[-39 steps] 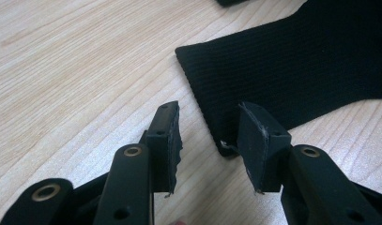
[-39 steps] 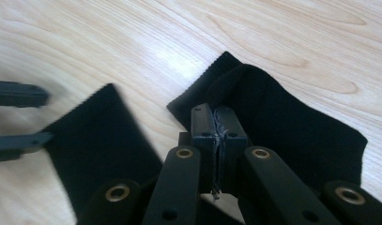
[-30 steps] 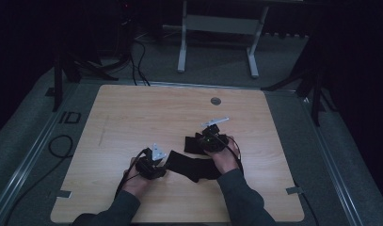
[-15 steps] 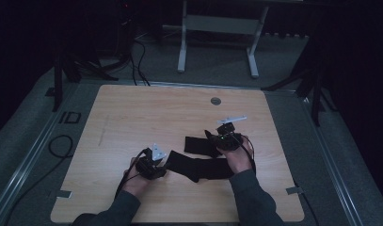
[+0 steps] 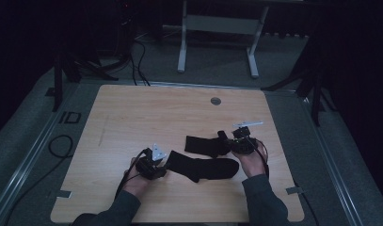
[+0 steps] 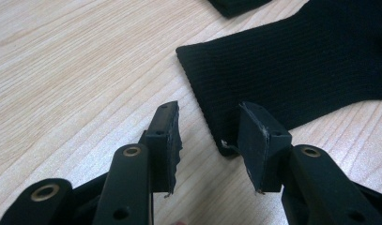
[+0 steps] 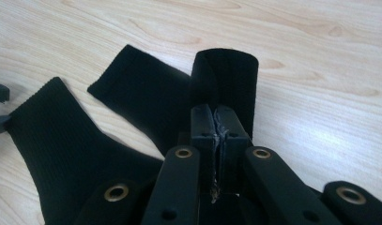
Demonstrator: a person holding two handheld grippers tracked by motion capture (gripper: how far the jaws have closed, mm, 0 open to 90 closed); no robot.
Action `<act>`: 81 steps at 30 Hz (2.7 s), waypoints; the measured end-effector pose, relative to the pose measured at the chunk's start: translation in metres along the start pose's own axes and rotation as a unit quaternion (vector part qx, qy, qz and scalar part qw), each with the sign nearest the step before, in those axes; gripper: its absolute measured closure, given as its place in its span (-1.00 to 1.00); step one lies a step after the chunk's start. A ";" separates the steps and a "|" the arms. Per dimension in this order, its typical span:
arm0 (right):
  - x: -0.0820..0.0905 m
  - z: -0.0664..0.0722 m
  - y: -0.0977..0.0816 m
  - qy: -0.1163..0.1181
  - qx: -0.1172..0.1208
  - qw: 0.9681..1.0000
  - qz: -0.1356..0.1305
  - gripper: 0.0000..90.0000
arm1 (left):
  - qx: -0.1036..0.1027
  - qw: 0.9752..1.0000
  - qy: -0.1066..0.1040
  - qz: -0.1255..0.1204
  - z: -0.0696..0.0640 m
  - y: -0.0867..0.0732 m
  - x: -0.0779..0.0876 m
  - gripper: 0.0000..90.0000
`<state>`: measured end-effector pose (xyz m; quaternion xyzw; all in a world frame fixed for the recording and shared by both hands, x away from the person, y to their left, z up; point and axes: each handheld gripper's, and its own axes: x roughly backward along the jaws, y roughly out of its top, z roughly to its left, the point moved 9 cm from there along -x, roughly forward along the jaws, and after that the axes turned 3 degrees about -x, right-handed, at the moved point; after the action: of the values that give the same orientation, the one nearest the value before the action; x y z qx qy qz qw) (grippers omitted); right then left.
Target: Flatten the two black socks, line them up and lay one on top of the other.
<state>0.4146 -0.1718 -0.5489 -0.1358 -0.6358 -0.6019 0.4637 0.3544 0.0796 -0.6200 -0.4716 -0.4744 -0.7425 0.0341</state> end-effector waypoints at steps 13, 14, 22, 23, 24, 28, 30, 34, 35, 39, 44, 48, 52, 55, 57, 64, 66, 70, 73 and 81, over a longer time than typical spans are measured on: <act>0.013 -0.019 -0.008 -0.014 -0.016 1.000 -0.006 0.90 | -0.001 1.000 0.000 0.000 0.000 0.000 0.000 0.32; 0.014 -0.021 -0.008 -0.014 -0.018 1.000 -0.006 0.89 | -0.001 1.000 0.000 0.000 0.000 0.000 0.000 0.32; 0.023 -0.033 -0.008 -0.016 -0.030 0.999 -0.018 0.75 | -0.001 1.000 0.001 -0.001 0.000 0.000 0.000 0.32; 0.024 -0.033 -0.007 -0.014 -0.029 0.999 -0.019 0.71 | 0.000 1.000 0.001 -0.001 0.000 0.000 0.000 0.32; 0.027 -0.033 -0.005 -0.017 -0.018 0.999 -0.025 0.64 | 0.000 1.000 0.001 -0.001 0.000 0.000 0.000 0.32; 0.029 -0.029 0.000 -0.015 0.001 0.999 -0.032 0.58 | 0.000 1.000 0.000 -0.002 0.000 0.000 0.000 0.32; 0.027 -0.022 0.003 -0.009 0.021 0.999 -0.029 0.57 | -0.001 1.000 0.000 -0.001 0.000 0.000 0.000 0.32; 0.021 -0.011 0.006 -0.001 0.046 0.999 -0.020 0.55 | 0.001 1.000 -0.001 -0.002 -0.001 0.000 0.000 0.32; 0.021 -0.011 0.006 -0.001 0.046 0.999 -0.020 0.55 | 0.001 1.000 -0.001 -0.002 -0.001 0.000 0.000 0.32; 0.012 0.011 0.013 0.015 0.095 0.995 -0.013 0.51 | 0.000 1.000 -0.001 -0.002 -0.001 0.001 -0.001 0.32; 0.003 0.023 0.019 0.022 0.120 0.993 -0.005 0.49 | 0.000 1.000 -0.001 -0.002 -0.001 0.001 -0.001 0.32; -0.008 0.031 0.022 0.029 0.145 0.989 0.004 0.47 | 0.000 1.000 -0.001 -0.002 -0.001 0.001 -0.001 0.32; -0.023 0.035 0.023 0.035 0.165 0.986 0.015 0.44 | 0.000 1.000 -0.001 -0.001 -0.001 0.001 -0.001 0.32; -0.034 0.036 0.024 0.037 0.177 0.983 0.022 0.43 | 0.000 1.000 -0.001 -0.001 -0.001 0.001 -0.001 0.32; -0.044 0.037 0.023 0.037 0.189 0.981 0.031 0.42 | 0.001 1.000 -0.002 -0.001 -0.001 0.001 -0.001 0.32; -0.063 0.037 0.021 0.033 0.217 0.974 0.054 0.37 | 0.001 1.000 -0.003 -0.001 -0.001 0.001 -0.001 0.32; -0.066 0.037 0.021 0.031 0.225 0.972 0.058 0.34 | 0.002 1.000 -0.003 -0.002 -0.002 0.001 -0.001 0.32; -0.082 0.040 0.015 0.029 0.241 0.967 0.078 0.25 | 0.001 1.000 -0.003 -0.003 -0.002 0.001 -0.001 0.32; -0.089 0.041 0.013 0.038 0.245 0.965 0.085 0.16 | 0.001 1.000 -0.004 -0.002 -0.002 0.001 -0.001 0.32; -0.106 0.036 0.008 0.054 0.200 0.972 0.108 0.00 | 0.000 1.000 -0.004 -0.002 -0.002 0.001 -0.001 0.31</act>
<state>0.4618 -0.0972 -0.6176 -0.0755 -0.6991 -0.4149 0.5775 0.3544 0.0769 -0.6203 -0.4737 -0.4759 -0.7404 0.0304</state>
